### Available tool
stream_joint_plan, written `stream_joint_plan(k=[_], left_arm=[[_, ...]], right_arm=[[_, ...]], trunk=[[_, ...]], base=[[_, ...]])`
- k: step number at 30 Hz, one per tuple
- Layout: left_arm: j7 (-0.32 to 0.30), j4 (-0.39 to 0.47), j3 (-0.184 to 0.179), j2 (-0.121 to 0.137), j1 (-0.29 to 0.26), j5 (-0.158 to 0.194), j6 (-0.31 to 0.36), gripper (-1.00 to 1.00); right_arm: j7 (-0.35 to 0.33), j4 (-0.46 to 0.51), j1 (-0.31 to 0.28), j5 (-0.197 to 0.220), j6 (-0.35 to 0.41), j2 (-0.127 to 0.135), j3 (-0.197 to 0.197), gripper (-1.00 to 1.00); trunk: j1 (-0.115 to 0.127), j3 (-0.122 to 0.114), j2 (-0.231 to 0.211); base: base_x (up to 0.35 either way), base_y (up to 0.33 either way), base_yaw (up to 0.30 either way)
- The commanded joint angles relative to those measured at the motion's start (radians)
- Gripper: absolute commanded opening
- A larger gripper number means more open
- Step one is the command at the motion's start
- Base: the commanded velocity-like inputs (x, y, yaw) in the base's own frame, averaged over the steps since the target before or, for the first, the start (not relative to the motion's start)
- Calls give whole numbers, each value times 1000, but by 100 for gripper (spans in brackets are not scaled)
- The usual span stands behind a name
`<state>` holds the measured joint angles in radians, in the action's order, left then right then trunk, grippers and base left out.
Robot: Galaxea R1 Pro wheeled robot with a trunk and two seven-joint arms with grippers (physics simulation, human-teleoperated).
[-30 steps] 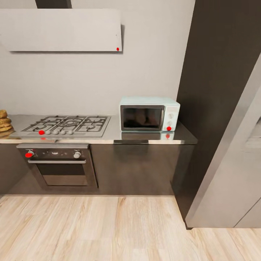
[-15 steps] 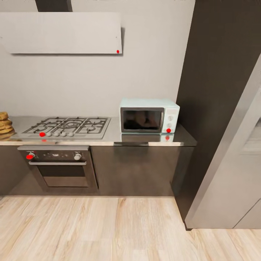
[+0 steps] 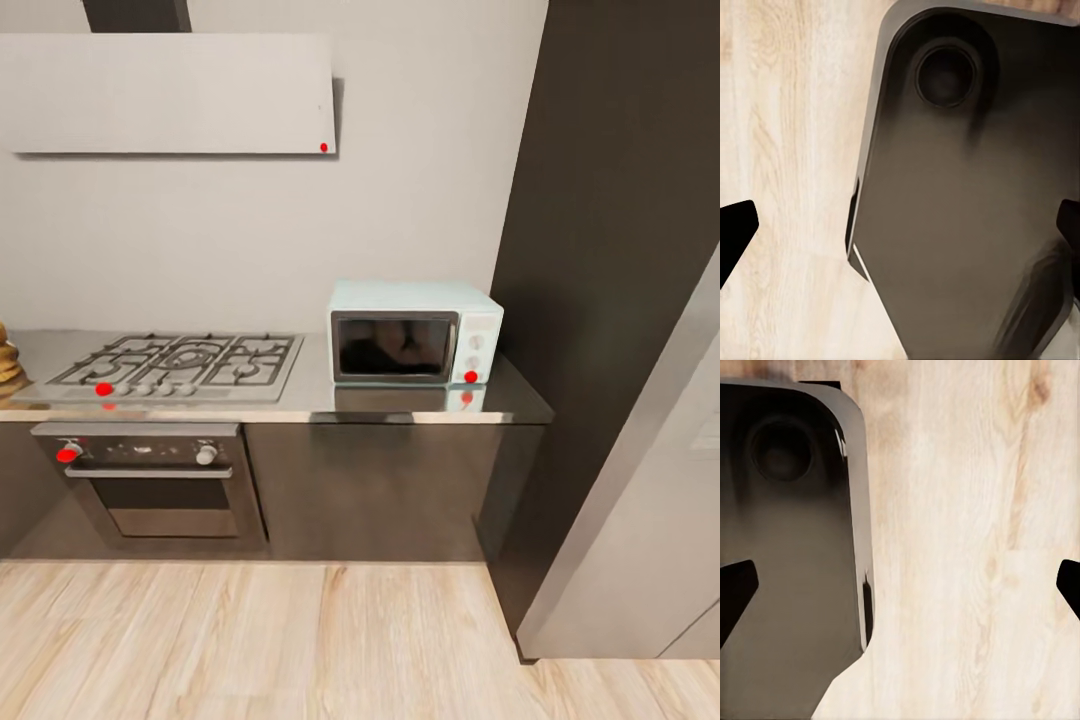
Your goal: In the kitchen, take the popcorn bag from the countertop, put it into the microwave, and heat it until the popcorn is cooked so the cooked popcorn ends up inside the bag.
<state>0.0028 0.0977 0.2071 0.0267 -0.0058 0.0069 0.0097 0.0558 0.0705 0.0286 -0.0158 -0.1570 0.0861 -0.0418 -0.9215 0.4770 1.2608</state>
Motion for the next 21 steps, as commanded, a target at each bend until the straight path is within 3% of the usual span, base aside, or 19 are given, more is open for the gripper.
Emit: stream_joint_plan(k=[1,5,9,16,21], left_arm=[[0,0,3,0,0,1,1,100],[0,0,3,1,0,1,1,100],[0,0,3,0,0,1,1,100],[0,0,3,-1,0,1,1,100],[0,0,3,-1,0,1,1,100]], right_arm=[[1,3,1,-2,-2,0,-4,100],[2,59,1,-3,-60,0,-3,100],[4,90,1,-3,-186,0,-4,100],[3,136,1,-3,-216,0,-4,100],[4,303,1,-3,-230,0,-4,100]], trunk=[[4,-3,-7],[19,-15,-35],[35,-28,-63],[61,-50,-112],[81,-65,-147]], base=[[26,0,0],[7,0,0],[61,11,0],[15,2,0],[0,0,0]])
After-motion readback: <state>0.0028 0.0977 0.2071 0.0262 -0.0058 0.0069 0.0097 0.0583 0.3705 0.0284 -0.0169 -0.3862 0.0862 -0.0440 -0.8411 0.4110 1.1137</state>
